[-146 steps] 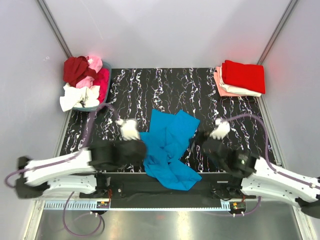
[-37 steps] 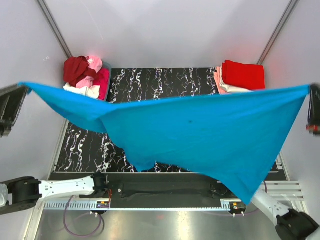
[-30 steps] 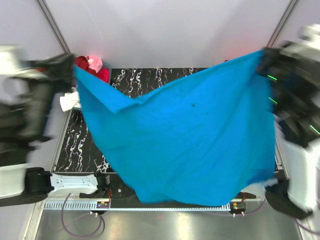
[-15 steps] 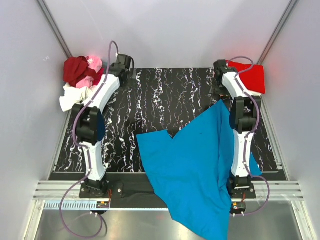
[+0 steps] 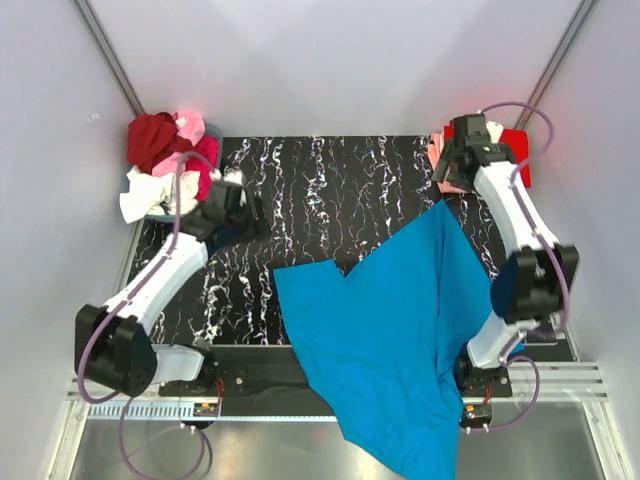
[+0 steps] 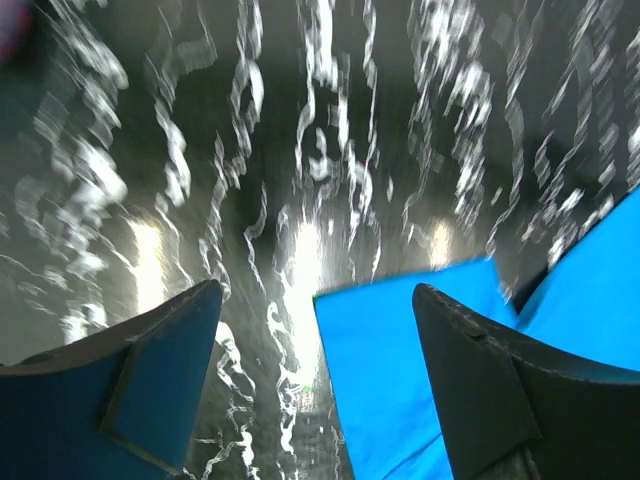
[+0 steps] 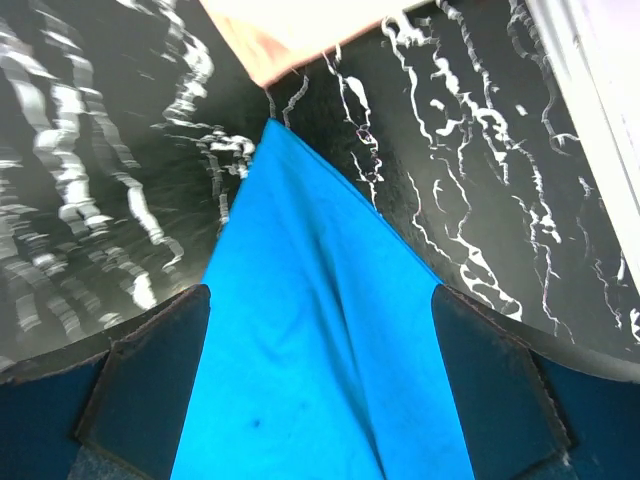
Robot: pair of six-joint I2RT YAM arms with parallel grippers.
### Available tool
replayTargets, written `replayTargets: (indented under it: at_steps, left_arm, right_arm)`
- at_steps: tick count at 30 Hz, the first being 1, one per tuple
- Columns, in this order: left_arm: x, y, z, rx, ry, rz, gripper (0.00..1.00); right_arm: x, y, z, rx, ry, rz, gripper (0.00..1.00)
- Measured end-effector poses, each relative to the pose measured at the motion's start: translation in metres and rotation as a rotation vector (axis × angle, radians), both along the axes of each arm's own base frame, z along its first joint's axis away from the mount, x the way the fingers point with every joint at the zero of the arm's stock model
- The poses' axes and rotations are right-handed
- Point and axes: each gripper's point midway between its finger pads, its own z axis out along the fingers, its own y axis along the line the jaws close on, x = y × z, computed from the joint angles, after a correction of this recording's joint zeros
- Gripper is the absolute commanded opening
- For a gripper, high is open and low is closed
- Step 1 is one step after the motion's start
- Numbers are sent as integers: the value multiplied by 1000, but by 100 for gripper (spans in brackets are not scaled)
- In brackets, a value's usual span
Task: Fold and stack the t-shirts
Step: Flatten the tshirt out
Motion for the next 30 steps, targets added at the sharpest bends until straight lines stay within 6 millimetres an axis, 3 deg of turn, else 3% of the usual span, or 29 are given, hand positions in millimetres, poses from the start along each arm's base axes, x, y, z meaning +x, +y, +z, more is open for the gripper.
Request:
replayTargets:
  at_steps: [4, 6, 8, 12, 16, 24, 30]
  left_arm:
    - [-33, -12, -82, -32, 185, -34, 77]
    - [-48, -19, -113, -35, 261, -48, 77]
    - [-57, -25, -131, -40, 305, -61, 76]
    - [-53, -41, -144, -60, 310, -81, 74]
    - [-41, -55, -150, -80, 283, -91, 65]
    - [-26, -84, -155, -75, 244, -102, 27]
    - [-28, -85, -157, -45, 238, -85, 26]
  right_arm:
    - [-28, 7, 40, 58, -112, 27, 99]
    - [-41, 12, 45, 91, -131, 48, 100]
    - [-54, 17, 43, 124, -131, 66, 100]
    - [-70, 24, 33, 166, -111, 86, 100]
    - [-84, 29, 26, 196, -99, 99, 100]
    - [-107, 31, 37, 217, -147, 112, 100]
    - [-112, 31, 39, 225, -160, 115, 100]
